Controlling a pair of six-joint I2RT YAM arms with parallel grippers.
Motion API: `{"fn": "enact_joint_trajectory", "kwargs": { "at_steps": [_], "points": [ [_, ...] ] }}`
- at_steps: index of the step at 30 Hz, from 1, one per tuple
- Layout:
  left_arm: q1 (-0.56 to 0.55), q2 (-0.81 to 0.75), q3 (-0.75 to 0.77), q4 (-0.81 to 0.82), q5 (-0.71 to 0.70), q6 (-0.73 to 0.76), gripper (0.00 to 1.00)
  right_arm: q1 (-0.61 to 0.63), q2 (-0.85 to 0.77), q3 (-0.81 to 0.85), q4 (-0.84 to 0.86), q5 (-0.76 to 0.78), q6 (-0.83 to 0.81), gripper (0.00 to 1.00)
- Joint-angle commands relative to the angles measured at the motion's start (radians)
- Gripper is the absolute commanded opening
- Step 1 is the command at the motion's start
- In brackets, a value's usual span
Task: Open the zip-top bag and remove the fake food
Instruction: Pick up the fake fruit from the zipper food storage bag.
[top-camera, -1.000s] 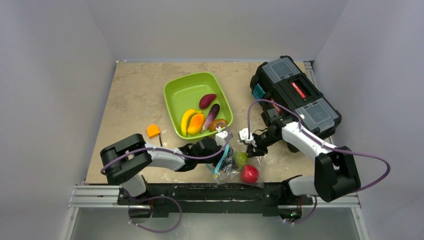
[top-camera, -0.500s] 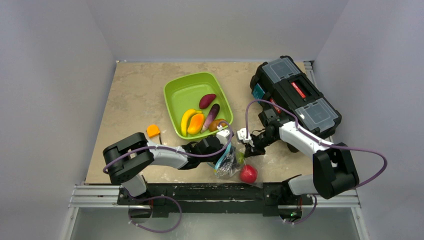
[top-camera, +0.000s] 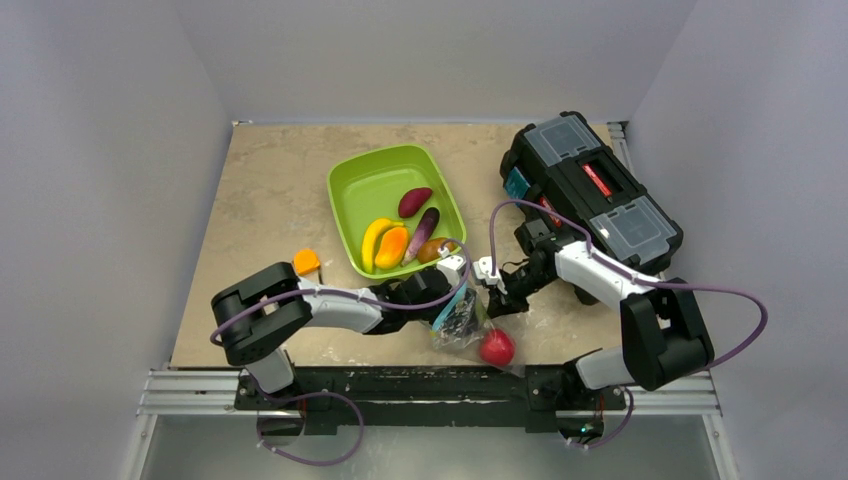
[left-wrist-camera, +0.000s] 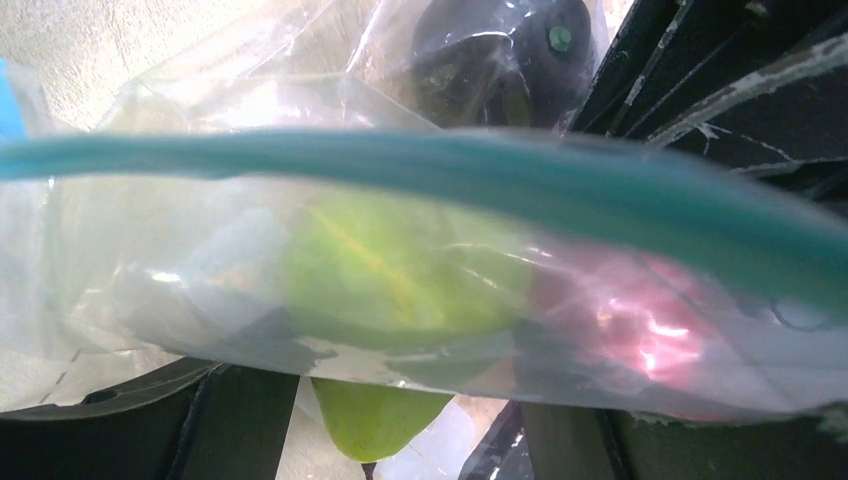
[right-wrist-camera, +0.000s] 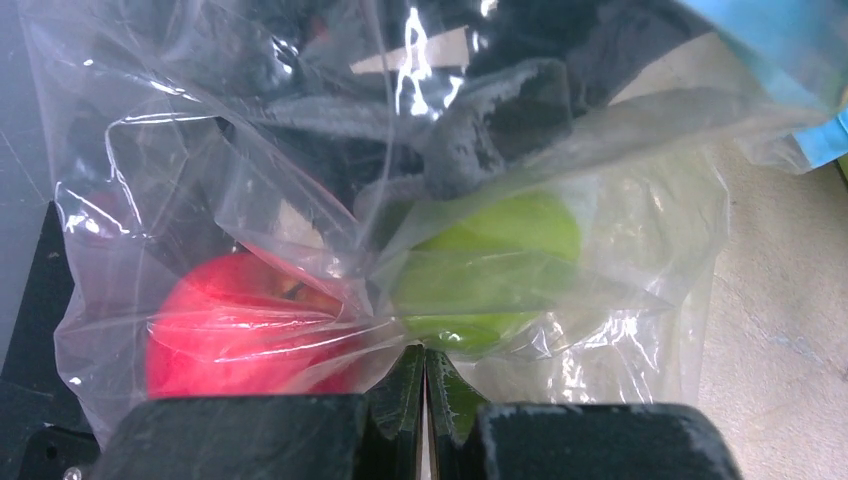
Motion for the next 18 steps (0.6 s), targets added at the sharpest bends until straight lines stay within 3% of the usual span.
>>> {"fn": "enact_joint_trajectory", "kwargs": {
  "at_steps": [1, 7, 13, 18],
  "points": [
    [-0.003, 0.022, 0.066, -0.003, -0.03, 0.039, 0.72, 0.011, 0.004, 0.025, 0.0, -0.085, -0.001, 0.0],
    [-0.004, 0.02, 0.07, -0.028, -0.045, 0.056, 0.64, 0.011, 0.005, 0.023, 0.005, -0.091, 0.005, 0.0],
    [-0.004, -0.009, 0.078, -0.081, -0.036, 0.086, 0.25, 0.011, -0.003, 0.021, 0.011, -0.094, 0.016, 0.0],
    [-0.004, -0.058, 0.081, -0.146, -0.033, 0.11, 0.04, 0.006, -0.022, 0.011, 0.025, -0.097, 0.032, 0.0]
  ]
}}
